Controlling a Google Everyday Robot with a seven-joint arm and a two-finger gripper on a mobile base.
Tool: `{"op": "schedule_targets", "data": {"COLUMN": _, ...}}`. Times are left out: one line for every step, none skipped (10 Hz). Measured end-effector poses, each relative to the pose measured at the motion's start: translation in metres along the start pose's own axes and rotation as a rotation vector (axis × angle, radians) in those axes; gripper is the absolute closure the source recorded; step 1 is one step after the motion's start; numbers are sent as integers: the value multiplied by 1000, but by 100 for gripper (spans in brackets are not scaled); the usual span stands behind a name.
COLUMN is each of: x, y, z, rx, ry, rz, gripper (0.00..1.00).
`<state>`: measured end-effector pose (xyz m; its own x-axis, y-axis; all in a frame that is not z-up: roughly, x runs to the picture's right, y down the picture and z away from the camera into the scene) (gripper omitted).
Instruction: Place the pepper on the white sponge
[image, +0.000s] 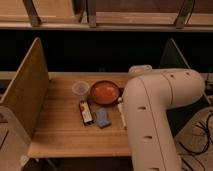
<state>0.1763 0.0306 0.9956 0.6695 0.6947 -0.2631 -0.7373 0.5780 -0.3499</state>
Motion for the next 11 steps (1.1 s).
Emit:
{"op": "schedule_targets", "data": {"x": 0, "y": 0, "z": 0, "rx": -5, "ry": -2, "rz": -2, "gripper": 50}}
{"op": "schedule_targets", "data": {"x": 0, "y": -1, "z": 1, "rx": -9, "ry": -4, "rz": -2, "gripper": 59}}
{"op": "schedule_targets", "data": {"x": 1, "y": -1, "z": 2, "rx": -14, "ry": -5, "rz": -1, "gripper": 70}}
{"op": "schedule_targets", "data": {"x": 1, "y": -1, "z": 3, "rx": -19, "ry": -8, "rz": 2, "gripper": 82}}
{"op": "schedule_targets", "data": {"x": 2, "y": -1, "z": 3, "rx": -23, "ry": -9, "rz": 7, "gripper": 92}}
{"op": "schedule_targets", "data": {"x": 4, "y": -2, "z": 3, "rx": -24, "ry": -9, "rz": 15, "gripper": 98}}
{"op": "schedule_targets", "data": {"x": 7, "y": -7, "z": 2, "rx": -13, "ry": -7, "rz": 28, "gripper": 100}}
{"op": "schedule_targets", "data": {"x": 10, "y": -18, "z": -5, "rx": 16, "ry": -6, "rz": 41, "gripper": 100}}
{"op": "schedule_targets", "data": {"x": 16, "y": -42, "z": -24, "rx": 84, "ry": -3, "rz": 62, "gripper": 100}}
{"op": "schedule_targets", "data": {"x": 21, "y": -64, "z": -47, "rx": 153, "ry": 0, "rz": 81, "gripper": 100}}
{"op": "schedule_targets", "data": {"x": 25, "y": -78, "z": -65, "rx": 205, "ry": 4, "rz": 96, "gripper": 100}}
